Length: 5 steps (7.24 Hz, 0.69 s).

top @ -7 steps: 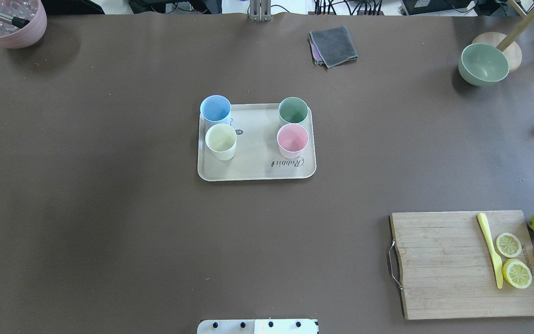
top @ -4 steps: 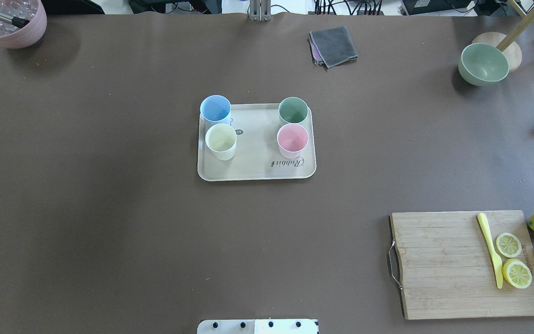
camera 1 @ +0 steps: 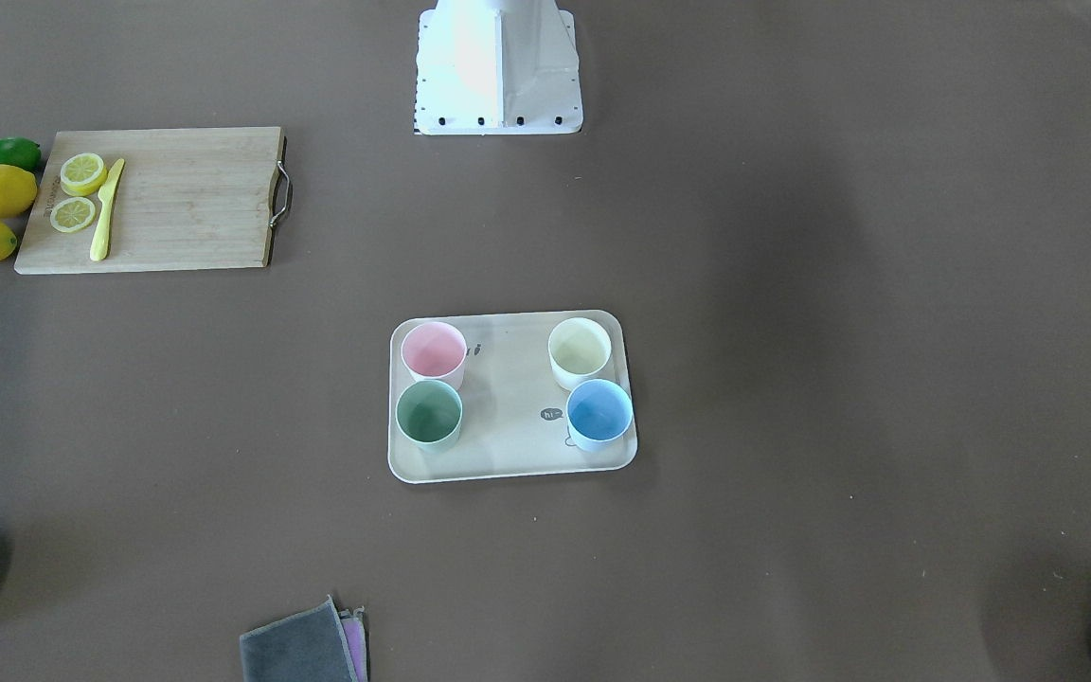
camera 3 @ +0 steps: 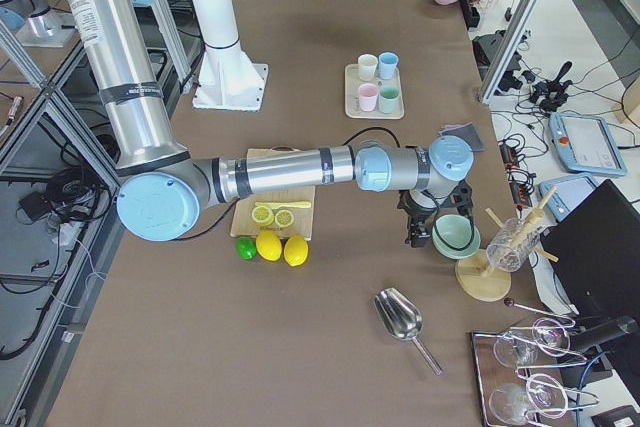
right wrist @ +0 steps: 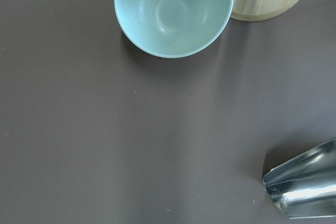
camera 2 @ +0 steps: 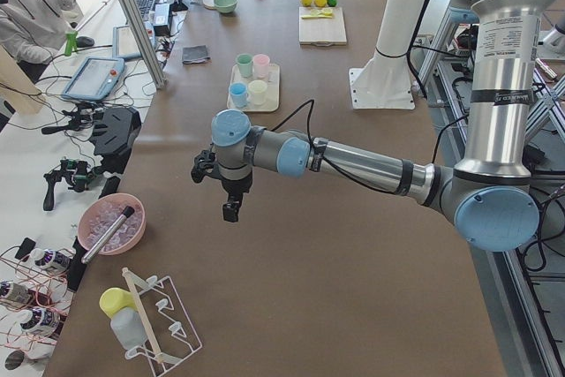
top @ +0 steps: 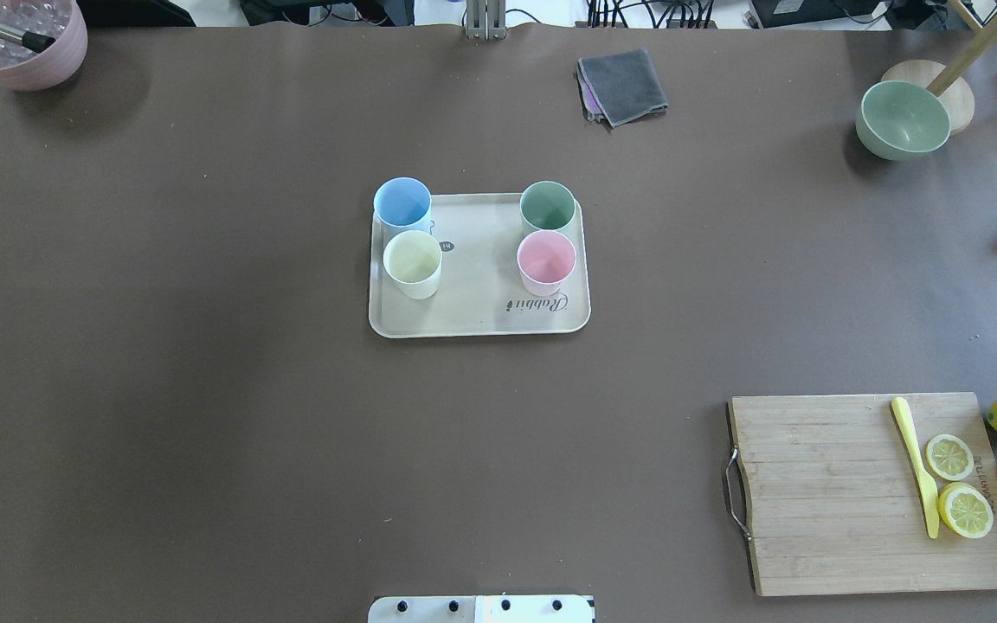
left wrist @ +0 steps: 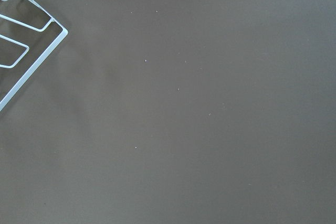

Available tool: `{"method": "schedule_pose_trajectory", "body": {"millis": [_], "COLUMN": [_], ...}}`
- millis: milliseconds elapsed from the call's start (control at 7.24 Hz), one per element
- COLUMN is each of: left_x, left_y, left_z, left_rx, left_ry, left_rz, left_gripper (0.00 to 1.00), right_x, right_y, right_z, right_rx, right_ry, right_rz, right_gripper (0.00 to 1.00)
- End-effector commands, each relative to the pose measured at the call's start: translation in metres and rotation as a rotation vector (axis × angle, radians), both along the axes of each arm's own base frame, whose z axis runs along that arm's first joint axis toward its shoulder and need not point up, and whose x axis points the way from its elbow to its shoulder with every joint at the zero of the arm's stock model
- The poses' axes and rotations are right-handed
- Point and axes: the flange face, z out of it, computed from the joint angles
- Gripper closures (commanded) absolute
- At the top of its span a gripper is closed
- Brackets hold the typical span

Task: Place all cups on tray

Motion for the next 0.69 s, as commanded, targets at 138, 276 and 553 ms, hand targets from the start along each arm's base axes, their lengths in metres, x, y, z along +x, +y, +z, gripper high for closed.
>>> {"method": "schedule_pose_trajectory", "body": {"millis": [138, 276, 553], "left_x": [-0.0017, -0.0017, -0.0033], "left_y": [0.0003, 0.0003, 0.0005], "left_z": [-0.0009, -0.0009, -0.0032], "left_rx": [0.006, 0.005, 0.011], "left_ry": [-0.009, -0.008, -0.008], "left_rz": [-0.003, -0.004, -0.006], "left_gripper": [0.02, 0.02, 0.02], "right_x": [0.0021, 0.0005, 0.0006], "right_y": [0.0172, 0.0179, 0.0236], "right_z": [0.0025, 0.0043, 0.0071], "right_rx": [0.010, 0.008, 0.024], "right_ry": [0.005, 0.007, -0.003], "right_rz": [0.000, -0.003, -0.023], "right_gripper": [0.00, 0.00, 0.00]}}
